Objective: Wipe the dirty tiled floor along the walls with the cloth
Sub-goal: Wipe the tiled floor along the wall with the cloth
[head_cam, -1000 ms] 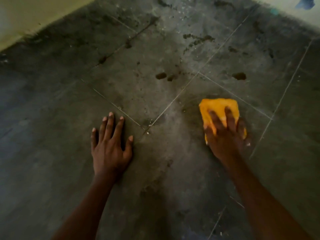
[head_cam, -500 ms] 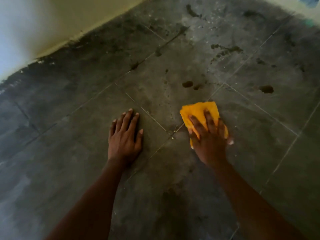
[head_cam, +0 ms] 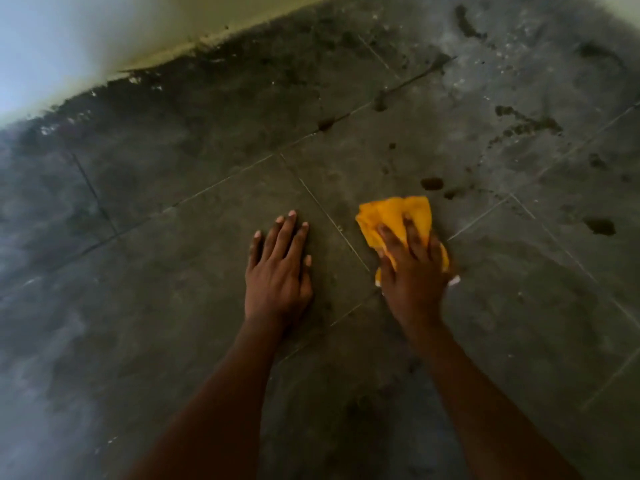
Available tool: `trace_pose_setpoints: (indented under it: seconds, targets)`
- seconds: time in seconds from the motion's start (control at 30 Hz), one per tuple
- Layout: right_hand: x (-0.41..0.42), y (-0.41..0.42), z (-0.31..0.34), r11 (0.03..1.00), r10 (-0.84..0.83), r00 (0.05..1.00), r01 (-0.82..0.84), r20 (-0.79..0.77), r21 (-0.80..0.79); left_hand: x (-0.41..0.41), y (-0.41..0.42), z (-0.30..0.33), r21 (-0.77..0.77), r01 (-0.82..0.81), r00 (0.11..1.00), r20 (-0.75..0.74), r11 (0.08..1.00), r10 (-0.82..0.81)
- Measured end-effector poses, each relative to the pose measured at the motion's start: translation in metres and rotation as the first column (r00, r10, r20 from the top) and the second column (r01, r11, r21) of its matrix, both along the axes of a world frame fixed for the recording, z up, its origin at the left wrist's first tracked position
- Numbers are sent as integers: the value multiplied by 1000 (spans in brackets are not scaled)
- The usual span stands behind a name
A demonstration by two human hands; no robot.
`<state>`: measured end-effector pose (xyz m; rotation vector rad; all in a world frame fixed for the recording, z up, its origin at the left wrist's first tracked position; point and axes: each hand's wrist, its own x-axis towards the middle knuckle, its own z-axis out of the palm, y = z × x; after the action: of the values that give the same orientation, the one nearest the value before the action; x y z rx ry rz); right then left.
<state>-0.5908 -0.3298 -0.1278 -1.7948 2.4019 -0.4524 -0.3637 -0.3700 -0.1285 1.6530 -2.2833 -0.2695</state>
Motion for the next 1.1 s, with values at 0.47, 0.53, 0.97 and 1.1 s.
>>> trace_pose_setpoints:
  seconds: [0.47,0.53,0.97,1.1]
  targets:
    - [35,-37,2,1000,30,999,-30,12,1,3,2,-3,-37,-17,1000,20,999,18]
    - [54,-56,-3,988,156,988,-156,-2,6,3,0,-6,-33,-25,1000,16,999,26]
    - [-32,-79,-2,959,-242,969,231,53,162,4,1,-6,-1,9,999,32,1000,-8]
    - [-16,-23,3,986,141,974,-121,-176,118,4,2,-2,14,7,999,34,1000,-7]
